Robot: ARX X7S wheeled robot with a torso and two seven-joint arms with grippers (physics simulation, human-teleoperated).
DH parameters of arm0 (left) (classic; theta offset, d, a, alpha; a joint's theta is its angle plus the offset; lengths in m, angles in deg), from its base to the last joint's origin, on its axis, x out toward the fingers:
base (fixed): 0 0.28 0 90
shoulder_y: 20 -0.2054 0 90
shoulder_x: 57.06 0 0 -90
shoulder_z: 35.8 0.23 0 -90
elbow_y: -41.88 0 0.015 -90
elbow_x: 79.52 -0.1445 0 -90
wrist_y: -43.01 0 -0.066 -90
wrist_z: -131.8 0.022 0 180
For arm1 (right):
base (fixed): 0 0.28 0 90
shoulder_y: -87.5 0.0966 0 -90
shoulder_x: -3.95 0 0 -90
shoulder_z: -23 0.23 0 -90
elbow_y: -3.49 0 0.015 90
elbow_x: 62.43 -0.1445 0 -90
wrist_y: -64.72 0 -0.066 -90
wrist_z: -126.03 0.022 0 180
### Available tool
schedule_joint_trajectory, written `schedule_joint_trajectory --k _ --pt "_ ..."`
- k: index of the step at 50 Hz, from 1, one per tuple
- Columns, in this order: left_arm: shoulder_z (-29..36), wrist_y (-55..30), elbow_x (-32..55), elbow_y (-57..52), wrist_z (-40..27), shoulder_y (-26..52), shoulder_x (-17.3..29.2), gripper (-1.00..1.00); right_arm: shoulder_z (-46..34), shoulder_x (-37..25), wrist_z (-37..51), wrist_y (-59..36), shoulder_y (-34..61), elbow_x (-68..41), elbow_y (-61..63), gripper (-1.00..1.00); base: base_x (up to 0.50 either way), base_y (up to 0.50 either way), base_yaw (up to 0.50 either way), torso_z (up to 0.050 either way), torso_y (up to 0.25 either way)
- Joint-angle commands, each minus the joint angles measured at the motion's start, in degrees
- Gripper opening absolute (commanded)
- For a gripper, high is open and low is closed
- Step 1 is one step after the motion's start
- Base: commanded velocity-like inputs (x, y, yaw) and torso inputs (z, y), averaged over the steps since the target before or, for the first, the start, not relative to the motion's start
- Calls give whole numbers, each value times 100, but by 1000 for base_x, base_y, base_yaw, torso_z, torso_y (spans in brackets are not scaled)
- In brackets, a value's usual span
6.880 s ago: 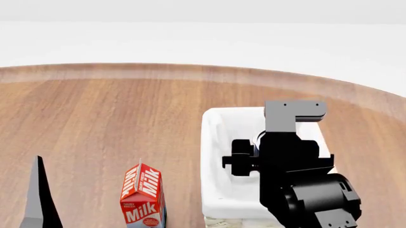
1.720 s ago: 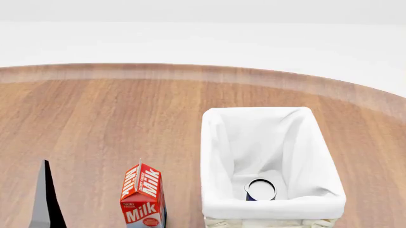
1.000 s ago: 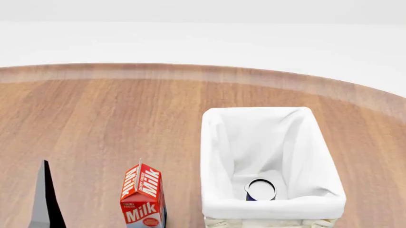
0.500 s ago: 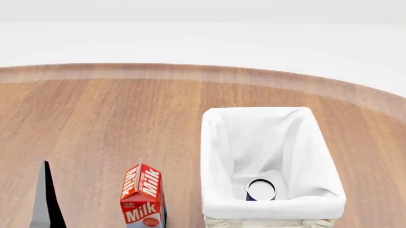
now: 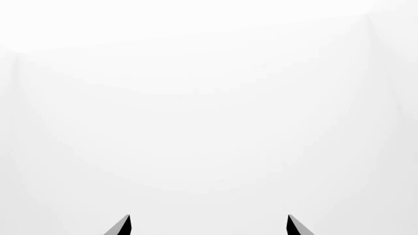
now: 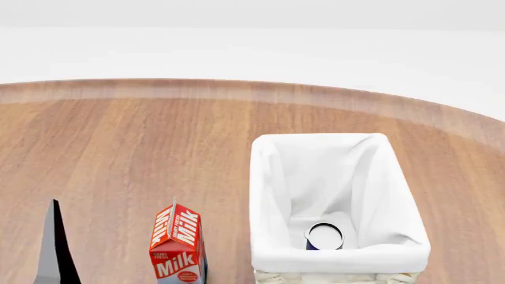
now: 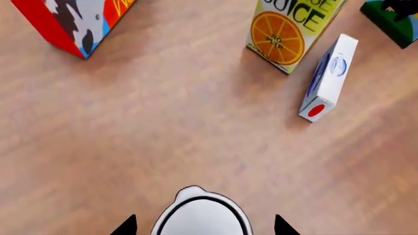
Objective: Pick up the alphabet soup and the tomato sauce, and put them in the basket.
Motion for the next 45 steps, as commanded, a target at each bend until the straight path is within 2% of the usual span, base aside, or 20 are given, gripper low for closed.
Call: schedule_joint_trajectory --k 1,28,45 --pt "4 3 2 5 -10 6 12 100 -28 63 -20 16 -22 16 -122 100 0 0 0 0 0" --pt "48 79 -3 97 -29 5 15 100 -149 270 -296 538 -202 338 -929 100 0 0 0 0 0" --pt "64 63 -9 69 -43 10 33 100 -151 287 -275 489 -191 307 -930 100 0 0 0 0 0"
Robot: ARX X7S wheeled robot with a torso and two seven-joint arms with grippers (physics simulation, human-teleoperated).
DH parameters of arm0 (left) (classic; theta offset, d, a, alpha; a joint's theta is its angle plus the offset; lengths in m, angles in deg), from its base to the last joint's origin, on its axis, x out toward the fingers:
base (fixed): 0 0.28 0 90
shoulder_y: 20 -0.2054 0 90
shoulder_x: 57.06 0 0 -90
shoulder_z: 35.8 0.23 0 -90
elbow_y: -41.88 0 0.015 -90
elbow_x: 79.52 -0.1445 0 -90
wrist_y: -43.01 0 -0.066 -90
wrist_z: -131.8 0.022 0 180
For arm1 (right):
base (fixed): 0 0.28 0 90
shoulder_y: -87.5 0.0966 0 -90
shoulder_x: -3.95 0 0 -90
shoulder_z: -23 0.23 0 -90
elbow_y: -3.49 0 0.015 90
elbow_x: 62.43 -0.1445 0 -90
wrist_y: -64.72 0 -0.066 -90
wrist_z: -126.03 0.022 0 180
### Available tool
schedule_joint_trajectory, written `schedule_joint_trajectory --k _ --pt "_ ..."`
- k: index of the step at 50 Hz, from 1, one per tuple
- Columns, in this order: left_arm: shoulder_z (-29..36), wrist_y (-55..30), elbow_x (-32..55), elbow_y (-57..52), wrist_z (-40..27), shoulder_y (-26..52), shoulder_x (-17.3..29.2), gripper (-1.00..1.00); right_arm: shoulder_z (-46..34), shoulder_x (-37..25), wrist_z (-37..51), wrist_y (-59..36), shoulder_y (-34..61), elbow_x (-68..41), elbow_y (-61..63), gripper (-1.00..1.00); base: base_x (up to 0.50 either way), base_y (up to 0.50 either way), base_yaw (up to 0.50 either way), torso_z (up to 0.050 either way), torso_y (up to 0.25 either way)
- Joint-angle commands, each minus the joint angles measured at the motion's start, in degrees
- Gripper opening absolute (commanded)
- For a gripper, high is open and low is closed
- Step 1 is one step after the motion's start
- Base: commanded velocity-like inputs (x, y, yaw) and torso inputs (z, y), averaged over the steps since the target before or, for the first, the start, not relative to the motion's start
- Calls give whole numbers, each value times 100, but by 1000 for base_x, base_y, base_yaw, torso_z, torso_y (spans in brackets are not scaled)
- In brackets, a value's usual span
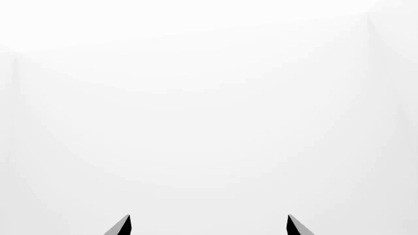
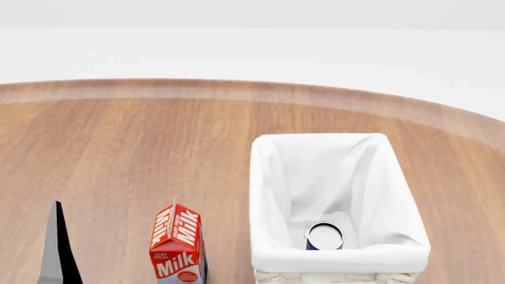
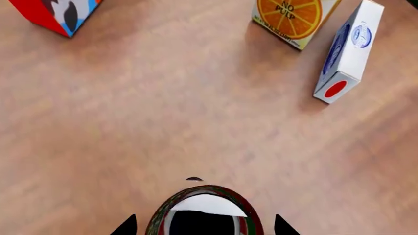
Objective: Pick up the alphabet soup and the tomato sauce, and put them in the basket.
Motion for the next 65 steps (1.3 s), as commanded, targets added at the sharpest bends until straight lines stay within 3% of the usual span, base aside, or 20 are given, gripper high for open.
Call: schedule_joint_trajectory --k 1,3,4,19,23,53,65 --pt "5 -5 1 -14 -11 0 14 100 -26 35 -45 94 -32 62 -149 100 0 0 0 0 0" --pt "5 -23 5 -28 -14 3 16 100 -38 19 -32 112 -40 88 -119 100 0 0 0 0 0" --pt "13 -6 -5 -13 -16 -1 13 100 -72 62 -108 331 -111 218 -343 -100 0 0 0 0 0" --pt "31 26 -8 36 -30 -3 16 100 47 -129 22 213 0 115 -8 -100 0 0 0 0 0" --pt "38 29 -7 32 -34 -2 15 100 289 -399 202 -49 180 -206 495 -100 0 0 0 0 0" --pt "36 -16 20 -44 -61 13 54 100 1166 -1123 493 295 343 -791 684 -100 0 0 0 0 0" --pt "59 -24 17 -30 -61 27 60 100 1689 -1623 765 161 667 -1449 1380 -100 0 0 0 0 0"
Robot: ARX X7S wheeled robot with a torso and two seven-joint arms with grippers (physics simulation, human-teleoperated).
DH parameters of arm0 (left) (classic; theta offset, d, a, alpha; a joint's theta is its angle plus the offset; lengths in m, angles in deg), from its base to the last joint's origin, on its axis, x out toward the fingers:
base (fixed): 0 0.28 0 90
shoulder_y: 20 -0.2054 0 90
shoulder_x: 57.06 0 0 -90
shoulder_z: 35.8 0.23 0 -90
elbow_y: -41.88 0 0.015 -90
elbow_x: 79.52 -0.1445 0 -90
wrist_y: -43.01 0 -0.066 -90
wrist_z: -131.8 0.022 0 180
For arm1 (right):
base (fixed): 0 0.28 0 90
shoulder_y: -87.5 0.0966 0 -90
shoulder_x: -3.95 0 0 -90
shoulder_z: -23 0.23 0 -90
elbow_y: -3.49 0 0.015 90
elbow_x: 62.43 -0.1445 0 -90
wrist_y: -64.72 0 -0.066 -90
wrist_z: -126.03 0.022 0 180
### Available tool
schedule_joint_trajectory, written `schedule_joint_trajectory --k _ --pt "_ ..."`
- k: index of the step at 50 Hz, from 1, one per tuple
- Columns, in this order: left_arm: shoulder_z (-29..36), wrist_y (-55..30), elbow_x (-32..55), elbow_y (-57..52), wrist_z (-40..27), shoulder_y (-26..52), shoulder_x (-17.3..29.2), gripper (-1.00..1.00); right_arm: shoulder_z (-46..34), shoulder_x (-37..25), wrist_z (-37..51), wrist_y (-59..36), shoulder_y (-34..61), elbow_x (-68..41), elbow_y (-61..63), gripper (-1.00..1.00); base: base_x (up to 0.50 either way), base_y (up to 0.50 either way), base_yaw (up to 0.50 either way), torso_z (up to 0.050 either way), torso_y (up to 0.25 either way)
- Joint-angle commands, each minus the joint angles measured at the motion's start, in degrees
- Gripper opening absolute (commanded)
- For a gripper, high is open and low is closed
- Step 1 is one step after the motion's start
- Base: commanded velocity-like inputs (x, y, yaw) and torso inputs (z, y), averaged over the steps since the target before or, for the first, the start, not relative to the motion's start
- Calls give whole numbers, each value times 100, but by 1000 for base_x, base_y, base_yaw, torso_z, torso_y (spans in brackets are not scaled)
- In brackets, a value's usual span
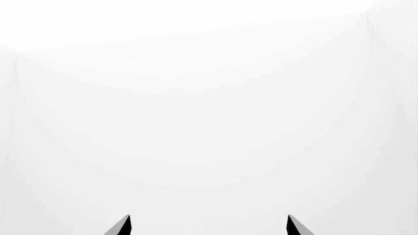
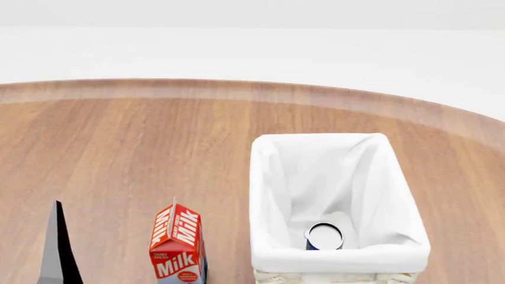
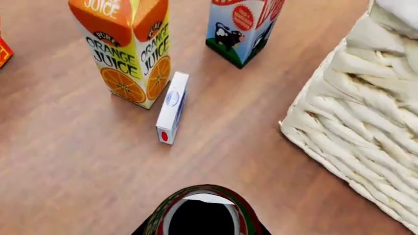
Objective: Pick up the alphabet soup and the tomato sauce, and put them in the basket.
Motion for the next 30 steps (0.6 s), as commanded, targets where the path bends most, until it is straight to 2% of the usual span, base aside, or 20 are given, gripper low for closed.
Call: schedule_joint_trajectory --k 1,15,30 --pt "7 3 5 9 -5 0 14 100 361 -311 41 101 139 -124 293 -100 0 0 0 0 0" --pt "39 2 -19 34 -15 9 13 100 892 -803 386 -116 606 -840 1008 -100 0 0 0 0 0" --pt "19 -61 20 -26 -26 42 36 100 1295 -1024 691 -350 1159 -1391 1495 -100 0 0 0 0 0"
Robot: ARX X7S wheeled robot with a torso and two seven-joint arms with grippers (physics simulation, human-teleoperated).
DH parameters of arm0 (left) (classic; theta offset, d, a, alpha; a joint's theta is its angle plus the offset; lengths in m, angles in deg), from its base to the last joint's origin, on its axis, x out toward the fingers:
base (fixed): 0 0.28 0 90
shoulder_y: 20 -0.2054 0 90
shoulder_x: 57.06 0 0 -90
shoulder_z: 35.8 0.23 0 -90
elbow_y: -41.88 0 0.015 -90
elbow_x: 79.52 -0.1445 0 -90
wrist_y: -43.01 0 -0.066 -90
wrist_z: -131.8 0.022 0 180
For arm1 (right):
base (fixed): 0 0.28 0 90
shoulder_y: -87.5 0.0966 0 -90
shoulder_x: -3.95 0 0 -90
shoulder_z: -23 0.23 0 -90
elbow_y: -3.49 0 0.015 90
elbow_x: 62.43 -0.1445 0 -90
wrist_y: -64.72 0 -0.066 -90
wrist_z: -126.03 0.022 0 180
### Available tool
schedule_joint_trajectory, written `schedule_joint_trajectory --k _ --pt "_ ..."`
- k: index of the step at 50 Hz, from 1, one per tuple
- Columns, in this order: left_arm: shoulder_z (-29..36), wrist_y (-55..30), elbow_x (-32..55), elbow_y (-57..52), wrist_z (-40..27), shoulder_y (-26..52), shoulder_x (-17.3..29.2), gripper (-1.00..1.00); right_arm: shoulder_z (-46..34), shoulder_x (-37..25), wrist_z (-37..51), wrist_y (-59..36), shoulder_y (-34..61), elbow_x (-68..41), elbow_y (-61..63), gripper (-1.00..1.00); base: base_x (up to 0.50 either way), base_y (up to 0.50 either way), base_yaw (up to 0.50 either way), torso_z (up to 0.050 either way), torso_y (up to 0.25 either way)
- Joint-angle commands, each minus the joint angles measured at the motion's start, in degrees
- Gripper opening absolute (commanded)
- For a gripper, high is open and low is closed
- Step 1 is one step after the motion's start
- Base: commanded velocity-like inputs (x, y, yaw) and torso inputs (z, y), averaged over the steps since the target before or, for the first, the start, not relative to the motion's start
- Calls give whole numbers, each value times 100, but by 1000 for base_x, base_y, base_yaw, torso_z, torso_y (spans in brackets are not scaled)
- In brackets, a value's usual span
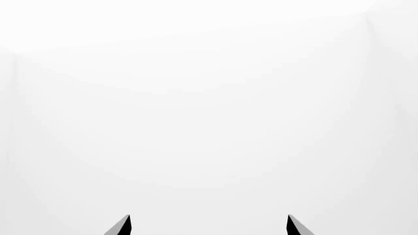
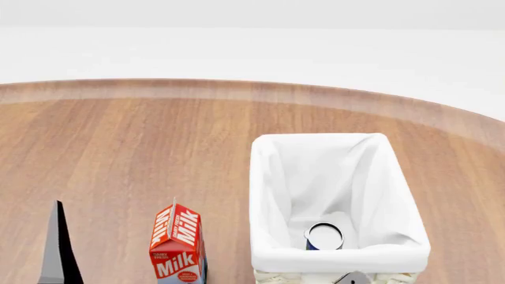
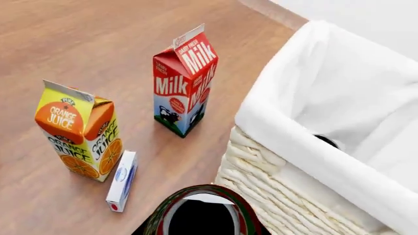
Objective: Pick up the alphabet soup and the tomato sauce, and put them in the basket.
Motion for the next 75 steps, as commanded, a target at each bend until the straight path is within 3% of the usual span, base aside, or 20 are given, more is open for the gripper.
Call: schedule_joint_trajectory --k 1,16,24,75 --pt "-1 -31 17 -25 -6 21 11 100 398 -239 217 -268 529 -389 500 -100 0 0 0 0 0" --pt "20 -4 7 3 -19 16 15 100 1025 -467 558 -475 1474 -1484 633 -100 0 0 0 0 0" --pt "59 45 -16 77 -22 9 0 100 1123 -297 568 -484 1706 -1513 156 -100 0 0 0 0 0" --pt "66 110 24 121 -57 6 47 100 556 2084 -91 -568 3157 -153 -4351 -100 0 0 0 0 0"
